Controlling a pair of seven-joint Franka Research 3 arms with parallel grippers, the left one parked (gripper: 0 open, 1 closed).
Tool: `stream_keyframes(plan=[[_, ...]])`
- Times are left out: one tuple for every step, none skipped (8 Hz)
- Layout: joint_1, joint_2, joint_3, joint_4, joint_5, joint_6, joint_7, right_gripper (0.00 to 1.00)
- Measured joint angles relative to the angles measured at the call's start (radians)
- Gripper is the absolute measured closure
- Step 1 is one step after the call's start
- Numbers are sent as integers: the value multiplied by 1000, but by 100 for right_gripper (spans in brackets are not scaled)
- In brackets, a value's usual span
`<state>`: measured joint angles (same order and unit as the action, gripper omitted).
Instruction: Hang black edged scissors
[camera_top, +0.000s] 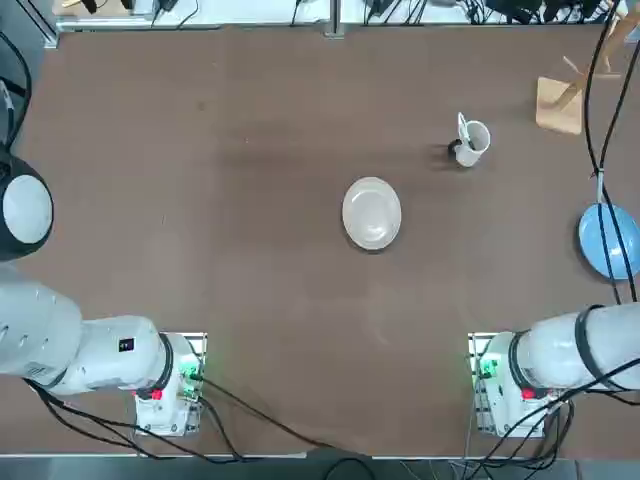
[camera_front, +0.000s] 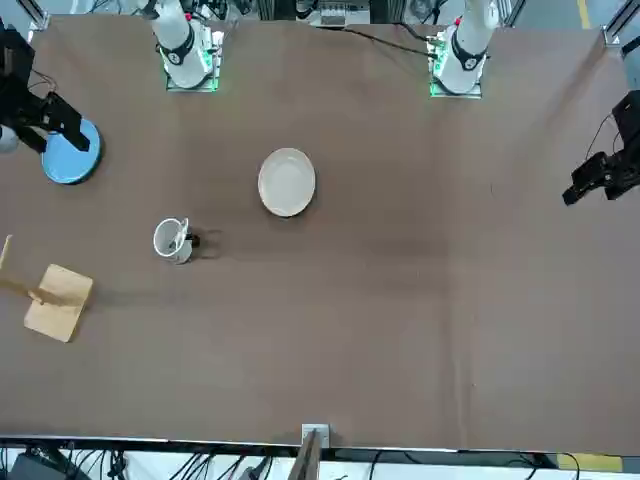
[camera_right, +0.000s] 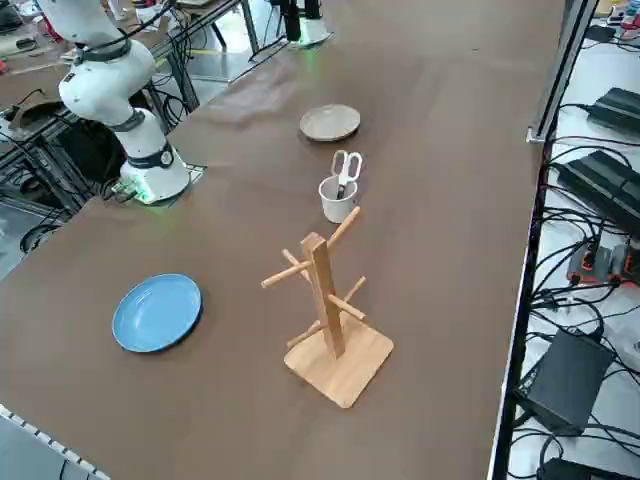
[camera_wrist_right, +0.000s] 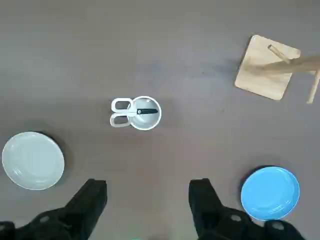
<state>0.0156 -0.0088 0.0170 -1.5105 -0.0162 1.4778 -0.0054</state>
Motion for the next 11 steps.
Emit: stream_keyframes(plan=[[1,-1,1,0,0,-5,0,0],[1,-3,1,0,0,-12,0,0],[1,-4,2,0,0,-13,0,0],[2,-3,2,0,0,-13,5,0],[5,-1,4,-1,0,-11,22,0],[18,5,6,-11,0,0,52,0],[43,14,8,-36,-7,35,98,0],[74,28,10,-80,-26,92,142,0],[110,44,12,-126,-61,144,183,0],[151,67,14,-165,-111,180,229,0],[195,98,15,-188,-155,204,283,0]])
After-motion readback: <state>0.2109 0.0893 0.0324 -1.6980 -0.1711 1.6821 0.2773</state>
